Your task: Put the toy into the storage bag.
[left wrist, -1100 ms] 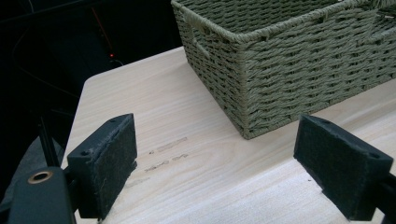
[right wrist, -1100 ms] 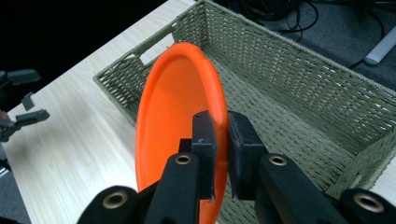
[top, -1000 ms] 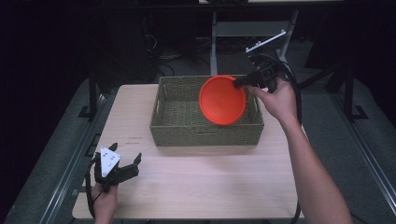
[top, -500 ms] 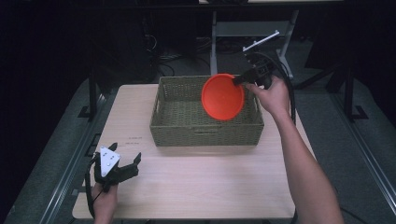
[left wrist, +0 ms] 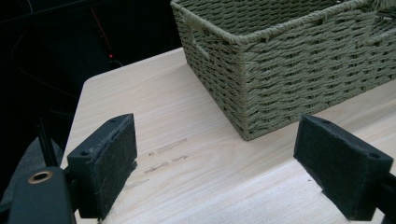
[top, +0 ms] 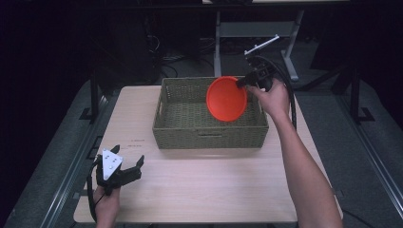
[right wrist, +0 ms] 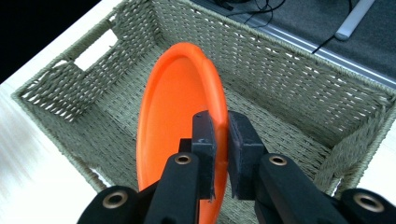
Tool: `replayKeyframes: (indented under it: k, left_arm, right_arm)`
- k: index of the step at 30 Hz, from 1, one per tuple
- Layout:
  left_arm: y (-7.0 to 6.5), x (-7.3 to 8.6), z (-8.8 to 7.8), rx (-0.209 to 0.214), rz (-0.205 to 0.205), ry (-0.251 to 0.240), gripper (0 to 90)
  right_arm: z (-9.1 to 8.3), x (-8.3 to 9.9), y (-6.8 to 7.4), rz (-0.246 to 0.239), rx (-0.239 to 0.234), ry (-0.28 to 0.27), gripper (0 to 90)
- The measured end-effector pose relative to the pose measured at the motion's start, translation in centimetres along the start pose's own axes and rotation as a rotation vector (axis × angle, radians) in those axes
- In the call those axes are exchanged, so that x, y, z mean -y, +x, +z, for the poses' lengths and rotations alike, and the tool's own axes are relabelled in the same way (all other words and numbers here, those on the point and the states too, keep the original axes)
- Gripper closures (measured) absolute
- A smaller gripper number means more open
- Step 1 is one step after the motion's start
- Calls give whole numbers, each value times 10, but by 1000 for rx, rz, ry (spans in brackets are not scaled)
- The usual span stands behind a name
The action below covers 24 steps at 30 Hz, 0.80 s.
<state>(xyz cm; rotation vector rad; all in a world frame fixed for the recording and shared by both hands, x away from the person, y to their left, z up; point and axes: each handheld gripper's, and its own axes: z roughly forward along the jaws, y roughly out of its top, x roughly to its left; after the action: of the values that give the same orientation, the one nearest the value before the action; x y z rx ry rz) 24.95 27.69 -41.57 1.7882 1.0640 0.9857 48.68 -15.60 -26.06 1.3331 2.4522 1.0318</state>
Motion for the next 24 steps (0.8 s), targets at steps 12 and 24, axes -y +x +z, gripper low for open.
replayKeyframes:
  k: [12, 24]
  left_arm:
    - [-1, 0, 0, 2, 5, -1, 127]
    - [0, 0, 0, 0, 7, 1, 128]
  right_arm:
    - [22, 7, -8, 29, 11, 20, 819]
    - [48, 22, -17, 72, 14, 37, 818]
